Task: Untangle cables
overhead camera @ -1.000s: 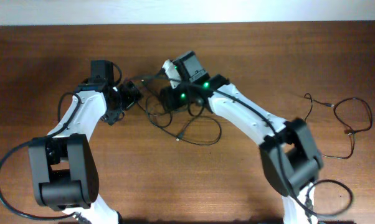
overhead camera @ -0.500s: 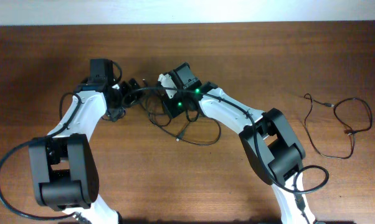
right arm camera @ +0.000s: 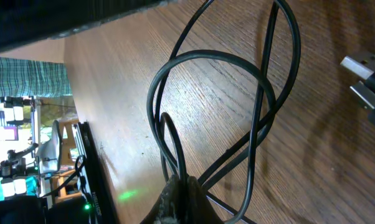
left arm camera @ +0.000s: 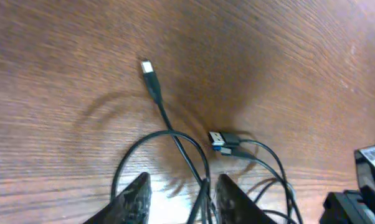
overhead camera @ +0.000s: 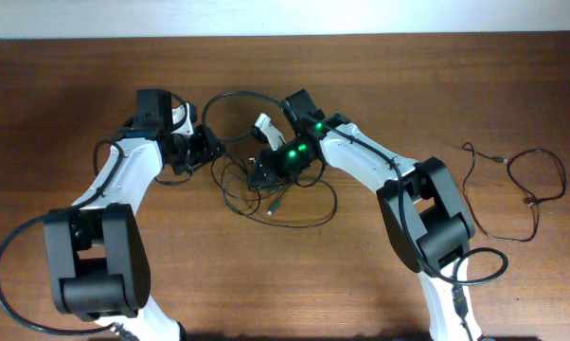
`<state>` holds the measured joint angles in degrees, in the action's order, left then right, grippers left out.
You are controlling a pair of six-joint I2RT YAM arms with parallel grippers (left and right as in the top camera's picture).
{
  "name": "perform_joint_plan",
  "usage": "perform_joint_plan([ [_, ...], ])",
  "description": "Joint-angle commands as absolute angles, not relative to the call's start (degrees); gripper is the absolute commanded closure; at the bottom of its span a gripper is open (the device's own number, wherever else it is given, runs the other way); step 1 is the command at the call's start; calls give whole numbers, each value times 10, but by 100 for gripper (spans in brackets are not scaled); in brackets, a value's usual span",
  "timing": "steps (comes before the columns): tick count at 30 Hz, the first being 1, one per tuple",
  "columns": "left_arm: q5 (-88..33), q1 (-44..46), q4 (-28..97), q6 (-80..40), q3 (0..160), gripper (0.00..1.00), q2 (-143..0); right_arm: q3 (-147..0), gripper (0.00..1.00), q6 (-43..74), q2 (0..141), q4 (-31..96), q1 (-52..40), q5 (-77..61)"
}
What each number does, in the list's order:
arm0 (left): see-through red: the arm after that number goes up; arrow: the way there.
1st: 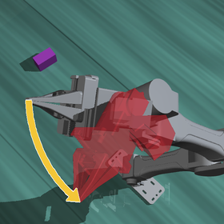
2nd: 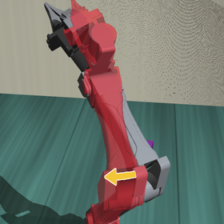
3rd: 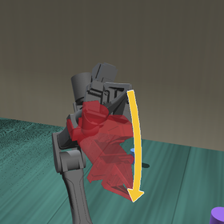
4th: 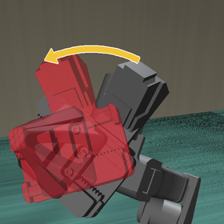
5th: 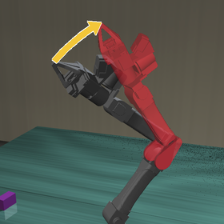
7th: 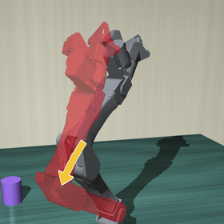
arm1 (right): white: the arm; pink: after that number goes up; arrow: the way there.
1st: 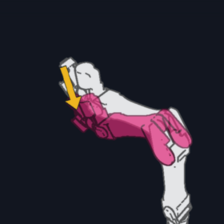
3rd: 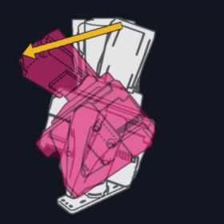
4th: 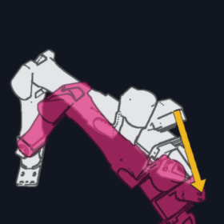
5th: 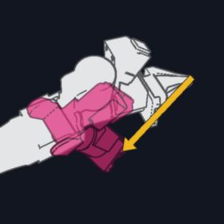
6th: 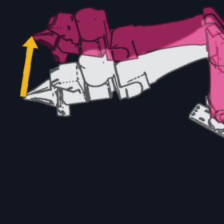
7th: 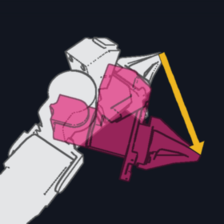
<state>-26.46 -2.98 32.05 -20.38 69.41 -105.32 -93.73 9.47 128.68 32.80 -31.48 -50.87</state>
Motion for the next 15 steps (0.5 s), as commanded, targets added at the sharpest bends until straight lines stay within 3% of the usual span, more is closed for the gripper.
perform_joint_plan([
  [1,-289,-30,329,-184,692,85,-1048,-939,96,96,1290,331,-314,-510],
  [6,-287,-23,347,-183,692,83,-1048,-938,96,95,1290,356,-274,-510],
  [8,-287,-6,342,-183,692,72,-1048,-938,96,95,1290,349,-266,-510],
  [15,-265,38,321,-183,692,63,-1048,-938,96,95,1290,347,-266,-510],
])
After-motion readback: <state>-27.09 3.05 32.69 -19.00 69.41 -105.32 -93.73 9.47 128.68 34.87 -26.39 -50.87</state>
